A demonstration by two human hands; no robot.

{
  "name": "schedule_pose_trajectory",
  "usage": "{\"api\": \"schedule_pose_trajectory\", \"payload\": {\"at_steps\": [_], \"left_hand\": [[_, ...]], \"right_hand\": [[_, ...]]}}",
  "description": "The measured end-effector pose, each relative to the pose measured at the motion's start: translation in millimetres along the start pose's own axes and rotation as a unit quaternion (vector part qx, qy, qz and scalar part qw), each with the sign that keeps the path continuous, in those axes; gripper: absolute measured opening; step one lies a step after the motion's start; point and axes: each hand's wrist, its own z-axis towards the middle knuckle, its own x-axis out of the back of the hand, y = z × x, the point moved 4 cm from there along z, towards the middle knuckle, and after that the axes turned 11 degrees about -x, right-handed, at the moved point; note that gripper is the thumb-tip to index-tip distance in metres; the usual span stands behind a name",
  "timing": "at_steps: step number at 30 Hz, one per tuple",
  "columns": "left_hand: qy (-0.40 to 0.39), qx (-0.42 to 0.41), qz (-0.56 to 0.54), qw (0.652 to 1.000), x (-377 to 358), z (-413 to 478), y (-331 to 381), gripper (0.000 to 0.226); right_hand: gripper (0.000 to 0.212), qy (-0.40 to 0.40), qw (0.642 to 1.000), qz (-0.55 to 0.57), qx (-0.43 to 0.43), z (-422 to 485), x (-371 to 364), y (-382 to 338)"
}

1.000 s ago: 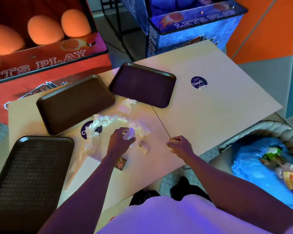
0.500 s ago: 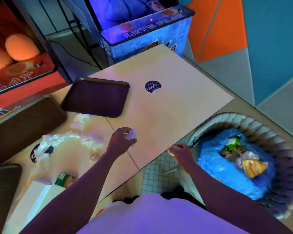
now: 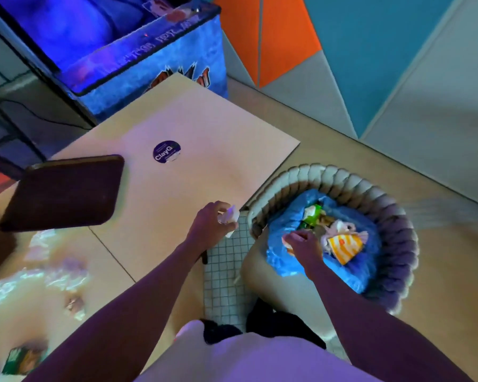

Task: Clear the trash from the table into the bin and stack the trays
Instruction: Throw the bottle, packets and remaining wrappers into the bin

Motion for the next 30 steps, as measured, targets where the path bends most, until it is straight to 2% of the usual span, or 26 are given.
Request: {"api": "schedule_pose_trajectory", "payload": {"at_steps": [2,10,16,23,30], "left_hand": [[-0.026,-0.015,0.013,0.999,-17.8,10.9,14.5,0.05],[-0.132,-0.047,0.035,0.989,-92.8,42.1,64.2,0.048],[-0.194,-0.087,0.025,0.977,-146.4,61.3,89.0,0.045],[-0.225,-0.082,0.031,0.97,-200.2,98.5,107.9,0.056],[-0.23,-0.063,0.012,0.971,-235.3,126.6,105.1,0.057]], "right_hand": [[0.034,0.017,0.999,0.027,-0.019,5.4,18.1,11.2],[0.026,0.083,0.988,0.09,-0.089,17.7,90.0,65.2],[0.035,0.133,0.971,0.152,-0.125,33.9,128.3,82.6],[0.04,0.164,0.972,0.121,-0.116,77.3,145.6,59.9],[0.045,0.184,0.976,0.082,-0.085,120.7,145.8,27.3]]}}
